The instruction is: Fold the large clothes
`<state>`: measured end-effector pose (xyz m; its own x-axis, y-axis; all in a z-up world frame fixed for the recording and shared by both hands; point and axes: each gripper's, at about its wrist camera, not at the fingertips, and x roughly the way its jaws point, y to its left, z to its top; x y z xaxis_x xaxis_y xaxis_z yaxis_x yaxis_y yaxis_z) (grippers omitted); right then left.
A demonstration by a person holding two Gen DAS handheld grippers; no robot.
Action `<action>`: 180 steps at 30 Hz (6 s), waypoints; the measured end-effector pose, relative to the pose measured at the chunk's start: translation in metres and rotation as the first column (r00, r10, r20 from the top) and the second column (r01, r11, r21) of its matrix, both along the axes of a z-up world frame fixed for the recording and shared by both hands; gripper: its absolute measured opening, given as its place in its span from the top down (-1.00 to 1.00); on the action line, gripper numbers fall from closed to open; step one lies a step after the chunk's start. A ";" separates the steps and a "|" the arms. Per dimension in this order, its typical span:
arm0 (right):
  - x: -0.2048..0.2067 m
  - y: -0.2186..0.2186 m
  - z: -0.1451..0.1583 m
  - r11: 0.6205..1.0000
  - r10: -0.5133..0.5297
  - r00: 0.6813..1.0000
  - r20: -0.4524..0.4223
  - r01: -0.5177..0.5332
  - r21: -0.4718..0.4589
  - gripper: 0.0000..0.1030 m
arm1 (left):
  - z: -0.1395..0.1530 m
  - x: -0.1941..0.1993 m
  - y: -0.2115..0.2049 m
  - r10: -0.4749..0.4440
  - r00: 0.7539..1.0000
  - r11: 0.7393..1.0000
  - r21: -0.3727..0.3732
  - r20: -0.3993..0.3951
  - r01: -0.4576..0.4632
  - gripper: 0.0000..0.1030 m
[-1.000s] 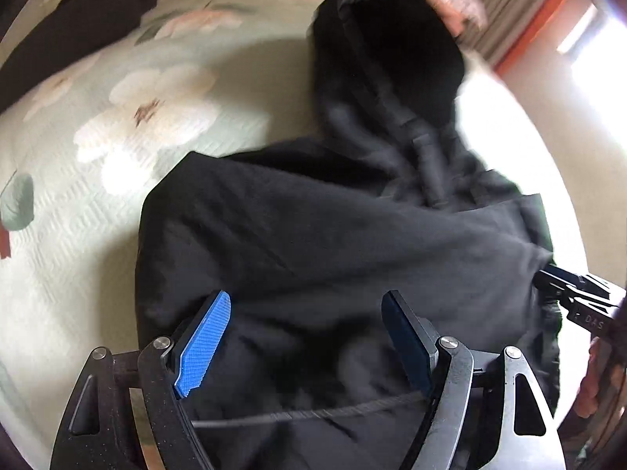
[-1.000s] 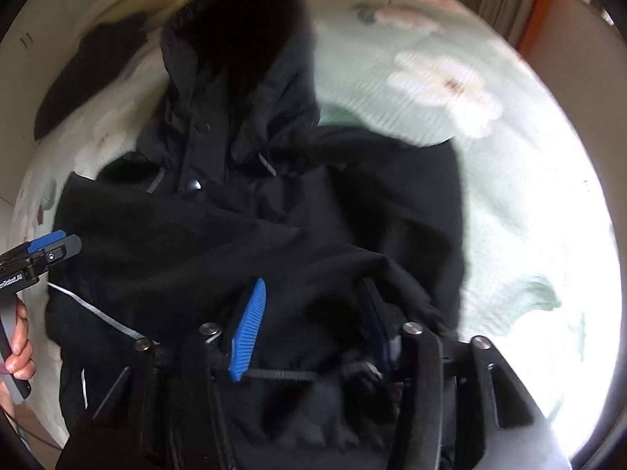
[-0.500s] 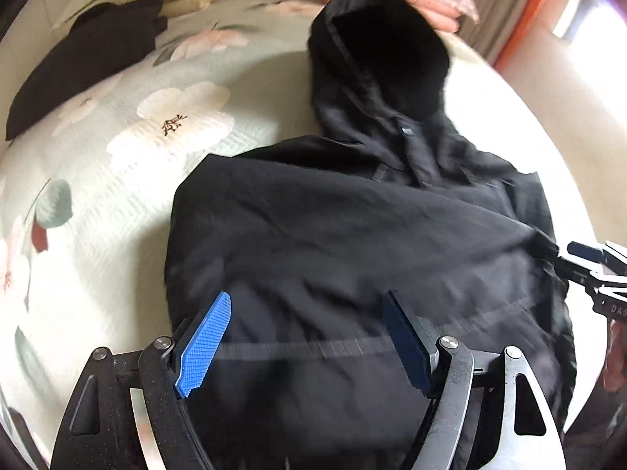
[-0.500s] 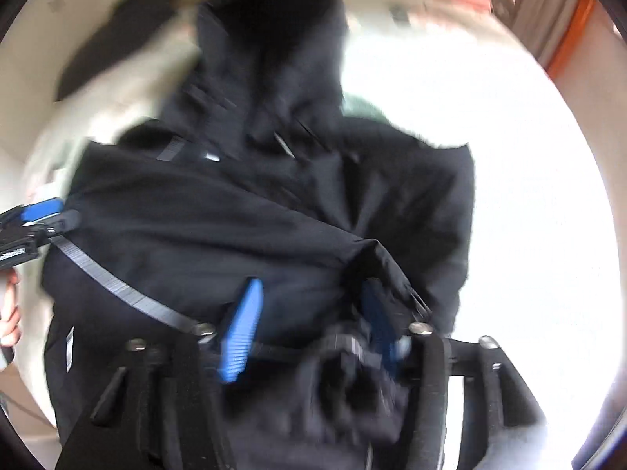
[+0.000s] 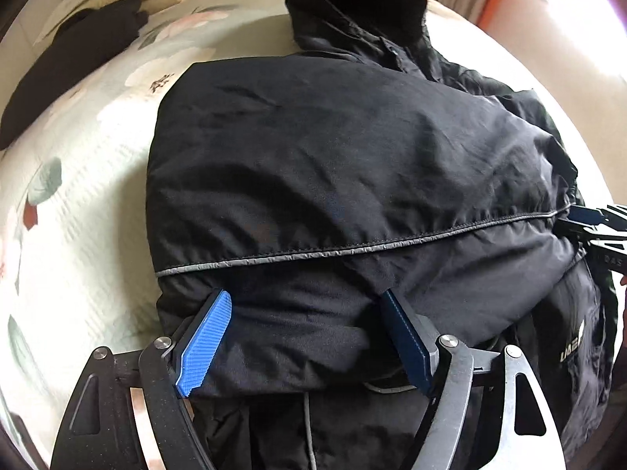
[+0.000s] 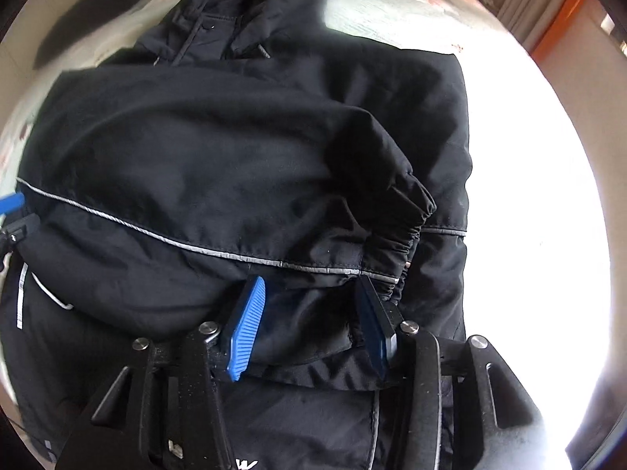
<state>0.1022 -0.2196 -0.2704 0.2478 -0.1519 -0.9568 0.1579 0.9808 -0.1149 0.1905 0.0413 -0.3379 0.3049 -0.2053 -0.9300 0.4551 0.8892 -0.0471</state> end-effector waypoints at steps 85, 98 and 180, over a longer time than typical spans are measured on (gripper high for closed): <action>0.427 -0.001 -0.028 0.971 0.188 0.982 0.029 -0.190 0.145 0.06 | -0.012 0.352 -0.119 -0.106 0.979 0.988 -0.129 -0.173 0.084 -0.03; 0.420 -0.007 -0.023 0.975 0.182 0.981 0.064 -0.188 0.120 0.07 | -0.001 0.349 -0.101 -0.126 0.983 0.973 -0.212 -0.135 0.095 -0.06; 0.075 0.049 0.162 0.969 0.202 0.948 0.244 -0.230 0.090 0.08 | 0.105 -0.061 -0.059 -0.527 0.847 0.849 0.016 0.061 0.527 0.71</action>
